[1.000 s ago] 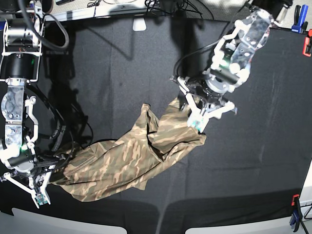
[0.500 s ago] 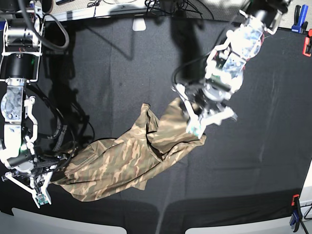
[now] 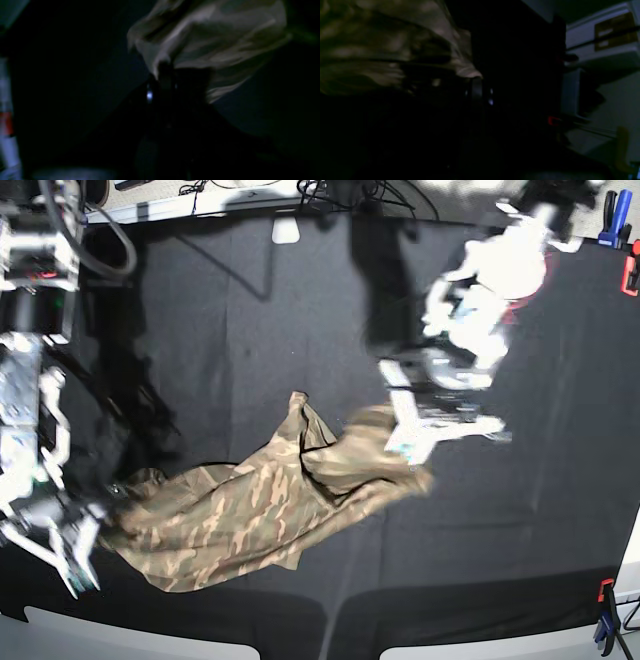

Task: Layout the t-shirt on the table in an organized manner, then fold the t-shirt properly
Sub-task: 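Drag the shirt with both grippers, pulling the grippers apart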

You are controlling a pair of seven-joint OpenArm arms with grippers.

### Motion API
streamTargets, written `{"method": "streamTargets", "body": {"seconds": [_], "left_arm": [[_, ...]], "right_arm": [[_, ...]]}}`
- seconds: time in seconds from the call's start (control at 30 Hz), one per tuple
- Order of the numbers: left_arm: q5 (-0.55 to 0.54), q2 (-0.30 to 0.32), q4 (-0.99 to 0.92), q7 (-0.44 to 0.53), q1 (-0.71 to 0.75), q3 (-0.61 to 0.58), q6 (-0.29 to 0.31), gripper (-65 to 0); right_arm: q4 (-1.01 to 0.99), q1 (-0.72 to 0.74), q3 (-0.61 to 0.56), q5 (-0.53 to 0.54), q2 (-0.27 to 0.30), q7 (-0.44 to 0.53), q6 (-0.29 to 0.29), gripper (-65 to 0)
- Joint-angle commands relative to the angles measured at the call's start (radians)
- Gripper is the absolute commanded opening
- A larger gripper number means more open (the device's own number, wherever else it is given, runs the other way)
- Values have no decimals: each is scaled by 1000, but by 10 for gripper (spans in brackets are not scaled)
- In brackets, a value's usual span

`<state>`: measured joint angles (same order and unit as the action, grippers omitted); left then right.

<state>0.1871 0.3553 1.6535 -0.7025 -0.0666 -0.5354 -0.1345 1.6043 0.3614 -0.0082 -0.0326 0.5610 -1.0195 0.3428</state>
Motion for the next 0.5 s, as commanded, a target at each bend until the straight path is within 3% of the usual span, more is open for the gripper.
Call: {"method": "streamTargets", "body": {"seconds": [0.0, 0.2, 0.3, 0.47], "left_arm": [[23, 25, 14, 23, -17, 6, -13, -650], [27, 147, 14, 51, -20, 6, -16, -650], [81, 192, 14, 53, -25, 6, -19, -650], [111, 248, 14, 53, -58, 6, -80, -650]], "right_arm": [[18, 15, 9, -20, 38, 12, -6, -650], [18, -39, 9, -20, 137, 5, -7, -650], [18, -49, 10, -20, 177, 0, -6, -650], [18, -48, 10, -19, 232, -2, -7, -650]]}}
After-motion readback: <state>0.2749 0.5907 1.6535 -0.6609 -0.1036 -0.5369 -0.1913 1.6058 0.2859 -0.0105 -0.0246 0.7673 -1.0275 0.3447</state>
